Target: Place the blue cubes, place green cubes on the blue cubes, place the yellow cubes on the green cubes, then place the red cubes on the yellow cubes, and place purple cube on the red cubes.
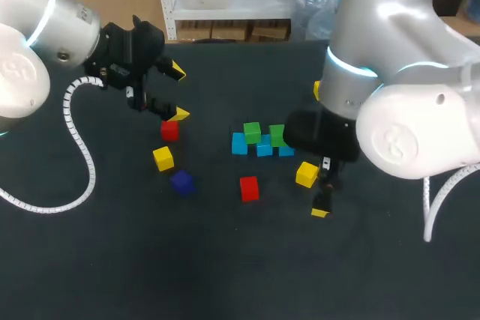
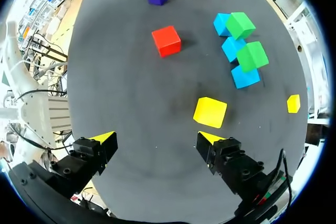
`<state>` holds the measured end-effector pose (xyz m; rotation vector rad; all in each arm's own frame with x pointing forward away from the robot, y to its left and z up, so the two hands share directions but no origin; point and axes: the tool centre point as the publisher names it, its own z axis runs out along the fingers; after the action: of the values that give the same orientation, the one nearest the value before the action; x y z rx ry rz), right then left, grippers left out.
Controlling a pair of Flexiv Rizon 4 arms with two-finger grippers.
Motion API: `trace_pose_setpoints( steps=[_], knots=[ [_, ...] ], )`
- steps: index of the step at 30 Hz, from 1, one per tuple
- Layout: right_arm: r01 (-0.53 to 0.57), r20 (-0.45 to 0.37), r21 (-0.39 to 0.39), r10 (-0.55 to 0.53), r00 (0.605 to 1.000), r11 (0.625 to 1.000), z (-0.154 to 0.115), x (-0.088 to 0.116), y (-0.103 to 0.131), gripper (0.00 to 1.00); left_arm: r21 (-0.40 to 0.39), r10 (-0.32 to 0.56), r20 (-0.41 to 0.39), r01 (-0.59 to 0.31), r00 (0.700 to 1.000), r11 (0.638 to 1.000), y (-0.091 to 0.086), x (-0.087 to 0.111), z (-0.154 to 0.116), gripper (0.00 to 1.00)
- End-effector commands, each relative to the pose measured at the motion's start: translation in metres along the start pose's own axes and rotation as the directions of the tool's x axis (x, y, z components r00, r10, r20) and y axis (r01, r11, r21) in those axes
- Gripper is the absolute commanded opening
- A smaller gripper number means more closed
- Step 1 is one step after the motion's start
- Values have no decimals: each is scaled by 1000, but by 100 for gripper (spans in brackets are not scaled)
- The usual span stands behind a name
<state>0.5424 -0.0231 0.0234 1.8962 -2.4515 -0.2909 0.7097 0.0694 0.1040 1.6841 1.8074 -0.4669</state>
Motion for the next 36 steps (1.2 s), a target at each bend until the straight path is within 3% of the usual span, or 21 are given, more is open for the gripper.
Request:
trace_pose_setpoints(
  steps=[1, 5, 11, 23, 36],
  knots=[
    [0, -1, 8, 0, 1000, 1000, 3, 0, 3, 100, -2, 3, 6, -3, 1000, 1000, -1, 2, 0, 100],
    [2, -28, 9, -2, 1000, 1000, 7, 0, 1, 100, -2, 3, 6, -3, 1000, 1000, -1, 2, 0, 100],
    [-15, 15, 42, 15, 1000, 999, -8, 8, -3, 100, -2, 3, 6, -3, 1000, 1000, -1, 2, 0, 100],
    [26, 17, 17, -27, 1000, 1000, -6, 0, -24, 100, -2, 3, 6, -3, 1000, 1000, -1, 2, 0, 100],
    [67, 1, -6, -67, 998, 998, 2, -10, -22, 100, -2, 3, 6, -3, 1000, 1000, -1, 2, 0, 100]
  ],
)
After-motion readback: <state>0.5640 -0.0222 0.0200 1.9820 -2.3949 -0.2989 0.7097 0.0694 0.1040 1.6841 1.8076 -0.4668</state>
